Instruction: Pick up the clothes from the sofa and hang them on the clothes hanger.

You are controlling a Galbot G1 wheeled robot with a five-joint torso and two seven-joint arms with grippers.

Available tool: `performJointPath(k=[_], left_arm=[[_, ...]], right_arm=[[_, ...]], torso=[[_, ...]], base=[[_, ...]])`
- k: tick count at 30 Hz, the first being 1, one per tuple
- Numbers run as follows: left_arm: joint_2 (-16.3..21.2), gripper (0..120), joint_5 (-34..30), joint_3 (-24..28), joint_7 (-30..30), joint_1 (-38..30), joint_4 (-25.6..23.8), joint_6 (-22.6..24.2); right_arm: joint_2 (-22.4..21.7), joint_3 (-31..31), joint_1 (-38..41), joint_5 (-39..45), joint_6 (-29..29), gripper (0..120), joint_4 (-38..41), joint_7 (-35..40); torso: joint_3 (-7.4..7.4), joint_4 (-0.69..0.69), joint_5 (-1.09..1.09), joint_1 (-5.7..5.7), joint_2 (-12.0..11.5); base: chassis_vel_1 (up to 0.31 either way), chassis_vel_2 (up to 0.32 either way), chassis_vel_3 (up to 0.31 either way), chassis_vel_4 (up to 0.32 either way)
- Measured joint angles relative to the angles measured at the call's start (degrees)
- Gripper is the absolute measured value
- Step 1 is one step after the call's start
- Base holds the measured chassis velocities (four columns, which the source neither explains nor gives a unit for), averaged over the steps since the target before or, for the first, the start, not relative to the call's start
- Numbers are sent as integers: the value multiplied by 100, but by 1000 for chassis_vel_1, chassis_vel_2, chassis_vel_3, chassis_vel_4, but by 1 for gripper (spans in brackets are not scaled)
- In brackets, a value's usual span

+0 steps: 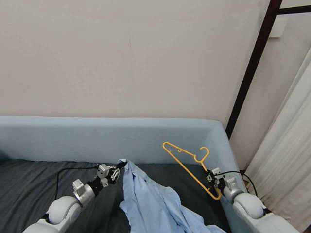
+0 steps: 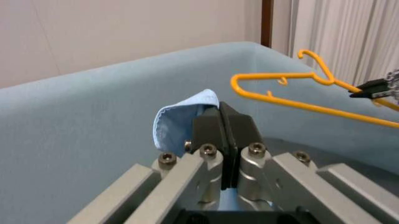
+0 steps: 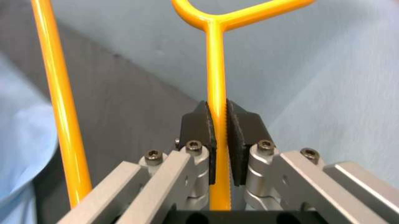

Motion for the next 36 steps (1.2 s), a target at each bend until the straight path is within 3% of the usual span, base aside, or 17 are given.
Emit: performJointPath(k=[8, 10, 23, 27, 36], left_arm=[[233, 0, -128, -60, 49, 21, -104, 12], [266, 0, -130, -110, 50, 75, -121, 15], [272, 0, -114, -52, 38, 64, -164, 94], [252, 0, -135, -46, 28, 42, -199, 105], [197, 0, -201, -18, 23, 43, -316, 132]], right_arm=[[-284, 256, -839, -1203, 382, 5, 628, -172], [-276, 275, -949, -1393, 464, 5, 813, -177], [-127, 375, -1449, -1905, 784, 5, 1645, -111], [-125, 261, -1510, -2561, 442, 5, 1728, 156], [-102, -2, -1449, -2998, -489, 5, 1836, 690]], torso=[[0, 0, 0, 0, 0], [0, 5, 0, 0, 0], [1, 2, -1, 0, 0], [1, 2, 0, 0, 0], [1, 2, 0, 0, 0]], base=[[0, 0, 0, 0], [0, 0, 0, 0], [0, 0, 0, 0], [0, 0, 0, 0], [0, 0, 0, 0]])
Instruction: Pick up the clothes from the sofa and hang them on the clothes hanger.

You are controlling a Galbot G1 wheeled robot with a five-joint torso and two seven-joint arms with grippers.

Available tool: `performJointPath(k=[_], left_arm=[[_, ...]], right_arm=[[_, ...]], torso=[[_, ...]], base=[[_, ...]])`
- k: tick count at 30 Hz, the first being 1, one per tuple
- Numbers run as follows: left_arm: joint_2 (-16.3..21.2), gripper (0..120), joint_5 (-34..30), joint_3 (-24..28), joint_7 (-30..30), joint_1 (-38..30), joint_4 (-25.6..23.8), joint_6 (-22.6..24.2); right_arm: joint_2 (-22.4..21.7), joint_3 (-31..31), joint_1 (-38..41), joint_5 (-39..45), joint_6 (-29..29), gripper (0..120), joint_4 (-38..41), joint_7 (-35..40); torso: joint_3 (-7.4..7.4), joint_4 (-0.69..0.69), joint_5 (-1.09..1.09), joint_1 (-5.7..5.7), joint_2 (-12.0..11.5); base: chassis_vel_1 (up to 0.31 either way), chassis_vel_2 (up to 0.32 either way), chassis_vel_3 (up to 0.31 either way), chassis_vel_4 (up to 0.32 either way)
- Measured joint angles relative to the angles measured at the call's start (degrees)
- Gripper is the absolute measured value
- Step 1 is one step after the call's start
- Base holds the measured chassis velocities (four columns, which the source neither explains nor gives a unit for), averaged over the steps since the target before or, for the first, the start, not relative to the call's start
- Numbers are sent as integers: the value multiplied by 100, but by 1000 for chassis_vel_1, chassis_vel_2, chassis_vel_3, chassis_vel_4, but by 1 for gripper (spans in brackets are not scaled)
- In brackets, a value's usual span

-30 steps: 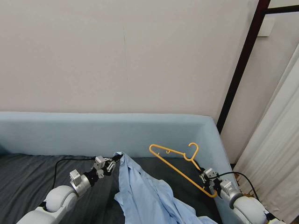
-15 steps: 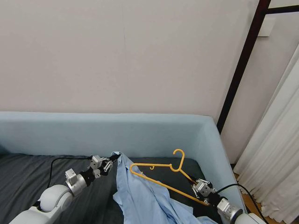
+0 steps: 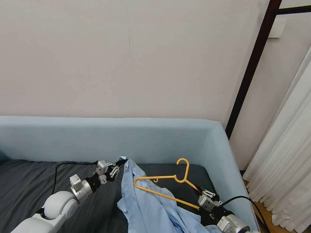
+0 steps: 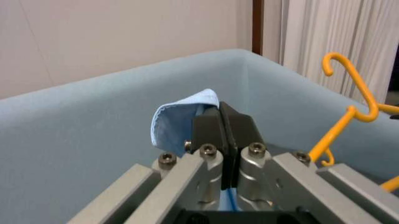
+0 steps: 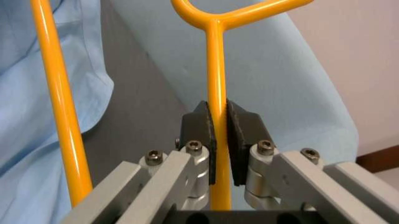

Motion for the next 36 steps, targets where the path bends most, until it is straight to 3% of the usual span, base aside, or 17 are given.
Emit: performJointPath(k=[16, 25, 36], left_arm=[[-406, 0, -29, 554, -92, -215, -97, 76], [-793, 0, 119, 969, -102, -212, -284, 76], [-895, 0, 291, 1151, -230, 12, -753, 138]], right_arm=[[73, -533, 285, 87, -216, 5, 150, 157], [81, -829, 675, 57, -312, 5, -240, 253], [218, -1237, 1290, 135, -497, 5, -795, 449]], torso=[[0, 0, 1, 0, 0], [0, -1, 1, 1, 0], [0, 0, 1, 1, 0]], base=[[0, 0, 0, 0], [0, 0, 0, 0], [0, 0, 0, 0]])
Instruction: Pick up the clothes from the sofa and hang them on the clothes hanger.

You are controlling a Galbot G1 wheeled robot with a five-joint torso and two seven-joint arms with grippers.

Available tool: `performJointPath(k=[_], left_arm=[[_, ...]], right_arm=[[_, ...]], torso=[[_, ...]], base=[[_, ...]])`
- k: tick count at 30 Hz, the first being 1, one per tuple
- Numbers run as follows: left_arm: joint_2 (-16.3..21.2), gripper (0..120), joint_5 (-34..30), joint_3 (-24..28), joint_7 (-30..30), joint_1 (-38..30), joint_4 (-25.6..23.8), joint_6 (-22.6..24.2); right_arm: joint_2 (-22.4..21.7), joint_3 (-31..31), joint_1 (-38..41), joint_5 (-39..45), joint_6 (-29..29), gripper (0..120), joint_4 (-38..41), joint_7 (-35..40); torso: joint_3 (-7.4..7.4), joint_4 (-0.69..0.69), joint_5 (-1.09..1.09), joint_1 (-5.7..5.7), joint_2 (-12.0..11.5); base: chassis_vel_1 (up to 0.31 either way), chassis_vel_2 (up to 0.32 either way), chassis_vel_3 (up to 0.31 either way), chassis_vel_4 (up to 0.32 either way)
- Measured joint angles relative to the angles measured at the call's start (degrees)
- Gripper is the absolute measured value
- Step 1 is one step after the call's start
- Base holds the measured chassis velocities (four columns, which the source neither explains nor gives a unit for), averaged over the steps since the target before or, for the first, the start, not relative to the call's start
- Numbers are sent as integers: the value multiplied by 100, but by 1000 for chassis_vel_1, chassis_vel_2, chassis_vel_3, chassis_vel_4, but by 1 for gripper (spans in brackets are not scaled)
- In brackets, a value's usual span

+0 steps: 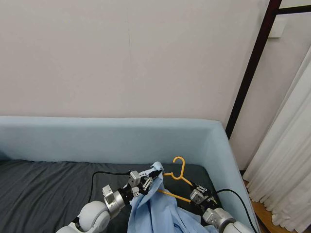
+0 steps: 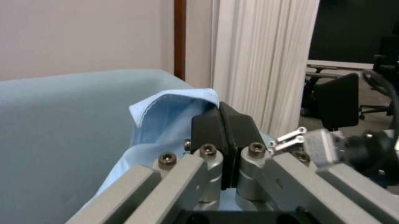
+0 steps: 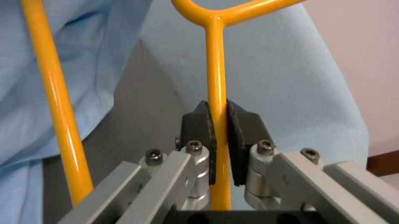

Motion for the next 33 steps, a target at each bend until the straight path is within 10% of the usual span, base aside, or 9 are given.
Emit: performJointPath(k=[33], left_arm=[[-220, 0, 407, 388, -254, 19, 28, -69]], right_arm=[[247, -87, 362, 424, 1475, 5, -117, 392]], torso=[[0, 0, -1, -1, 0]], base=[[0, 0, 0, 0]])
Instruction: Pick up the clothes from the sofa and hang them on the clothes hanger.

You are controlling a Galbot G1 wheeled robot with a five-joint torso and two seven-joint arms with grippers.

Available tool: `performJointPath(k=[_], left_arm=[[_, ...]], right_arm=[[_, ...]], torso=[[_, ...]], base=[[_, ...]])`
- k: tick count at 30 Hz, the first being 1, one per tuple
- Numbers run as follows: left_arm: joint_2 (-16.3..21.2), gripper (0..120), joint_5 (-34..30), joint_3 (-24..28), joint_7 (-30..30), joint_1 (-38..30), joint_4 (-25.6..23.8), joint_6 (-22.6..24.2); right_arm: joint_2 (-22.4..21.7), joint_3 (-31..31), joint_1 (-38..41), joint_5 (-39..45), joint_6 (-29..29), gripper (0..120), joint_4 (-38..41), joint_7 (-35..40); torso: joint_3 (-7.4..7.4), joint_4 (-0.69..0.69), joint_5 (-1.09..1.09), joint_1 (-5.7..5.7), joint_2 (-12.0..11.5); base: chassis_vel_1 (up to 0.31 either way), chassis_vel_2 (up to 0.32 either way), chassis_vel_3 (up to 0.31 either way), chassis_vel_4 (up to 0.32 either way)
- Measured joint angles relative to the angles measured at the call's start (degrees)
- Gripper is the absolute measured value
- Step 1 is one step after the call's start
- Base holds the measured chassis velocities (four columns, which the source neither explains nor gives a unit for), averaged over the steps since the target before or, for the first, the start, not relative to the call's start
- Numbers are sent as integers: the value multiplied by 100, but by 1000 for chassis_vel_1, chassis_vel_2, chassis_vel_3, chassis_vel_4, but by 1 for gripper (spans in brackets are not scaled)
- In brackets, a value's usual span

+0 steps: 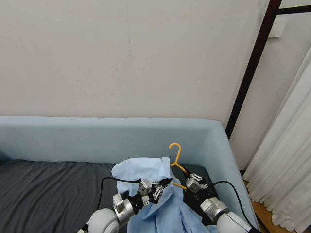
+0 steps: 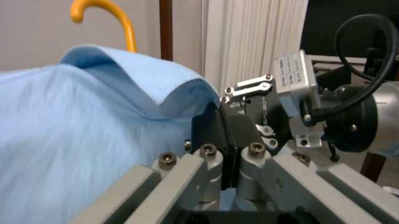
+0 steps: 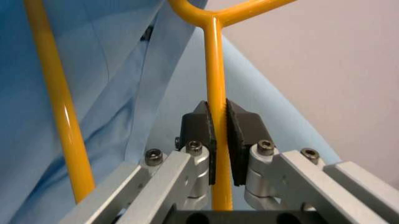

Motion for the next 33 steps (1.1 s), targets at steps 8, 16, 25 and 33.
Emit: performJointPath(k=[8, 16, 25, 33], left_arm=[[54, 0, 4, 34, -242, -3, -132, -27], [497, 25, 8, -200, -8, 253, -389, -245], [1363, 55, -637, -864, 834, 472, -643, -510], [2760, 88, -2121, -1067, 1472, -632, -815, -293]], right_arm=[[165, 113, -76, -213, 619, 5, -116, 110], [375, 482, -247, -645, 991, 5, -234, 428], [443, 951, -309, -1429, 1347, 5, -336, 515], [417, 1138, -281, -2340, 1691, 5, -344, 402]], torso=[[0, -1, 0, 0, 0], [0, 3, 0, 0, 0], [0, 2, 0, 0, 0], [0, -1, 0, 0, 0]], base=[[0, 0, 0, 0], [0, 0, 0, 0], [0, 0, 0, 0], [0, 0, 0, 0]])
